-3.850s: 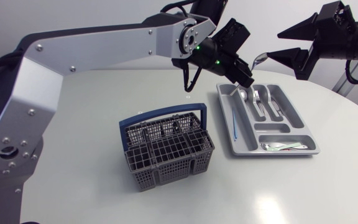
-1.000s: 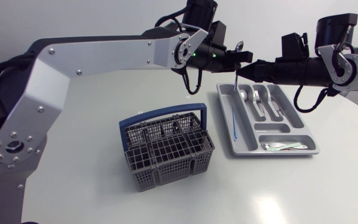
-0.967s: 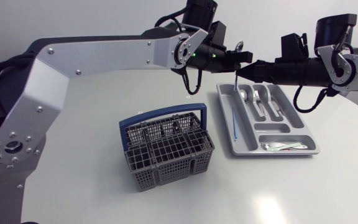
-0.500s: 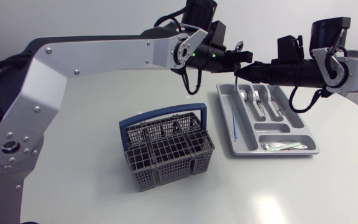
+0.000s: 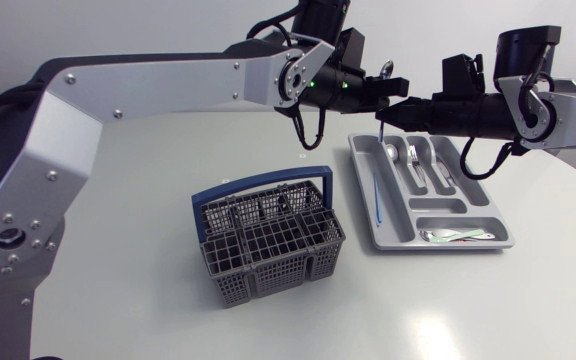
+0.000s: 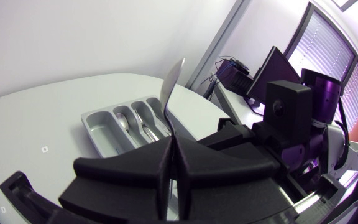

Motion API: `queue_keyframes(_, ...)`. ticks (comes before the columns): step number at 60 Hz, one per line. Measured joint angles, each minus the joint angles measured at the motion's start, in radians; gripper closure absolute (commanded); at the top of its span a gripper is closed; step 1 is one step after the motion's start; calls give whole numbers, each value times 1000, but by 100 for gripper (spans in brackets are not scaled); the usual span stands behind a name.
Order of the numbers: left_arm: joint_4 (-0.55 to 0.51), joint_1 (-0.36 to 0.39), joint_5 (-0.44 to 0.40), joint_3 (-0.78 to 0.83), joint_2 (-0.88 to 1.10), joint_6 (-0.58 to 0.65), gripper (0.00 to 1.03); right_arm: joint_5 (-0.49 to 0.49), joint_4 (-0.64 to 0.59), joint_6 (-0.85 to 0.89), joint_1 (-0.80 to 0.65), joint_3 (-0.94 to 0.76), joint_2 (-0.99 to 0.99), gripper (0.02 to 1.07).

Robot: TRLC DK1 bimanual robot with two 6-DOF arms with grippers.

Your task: Unload the cutlery basket into the drawer organizer.

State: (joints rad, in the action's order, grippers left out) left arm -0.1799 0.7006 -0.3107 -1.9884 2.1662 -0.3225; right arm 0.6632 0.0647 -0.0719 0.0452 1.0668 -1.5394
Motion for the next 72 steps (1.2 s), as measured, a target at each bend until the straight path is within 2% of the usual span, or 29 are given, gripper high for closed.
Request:
queue_keyframes(14,7,0,6,0,0,0,100,-14,15,0,6,-2,0,101)
queue_keyframes(16,7,0,6,0,0,0,97,-14,16,0,6,-3,0,101)
queue_keyframes(26,22,0,5,2,0,0,60,-15,22,0,8,-8,0,101)
queue_keyframes(30,31,1,5,5,0,-1,35,-14,23,0,13,-13,0,101)
queue_keyframes(34,34,1,5,6,0,-3,19,-14,23,0,15,-18,0,101)
queue_keyframes(40,40,1,5,9,-2,-4,10,-15,23,1,19,-27,0,101)
queue_keyframes(52,43,-15,3,30,-44,-11,9,8,15,37,1,-37,0,101)
queue_keyframes(72,60,-84,3,69,-151,5,9,114,-130,253,-143,-37,0,101)
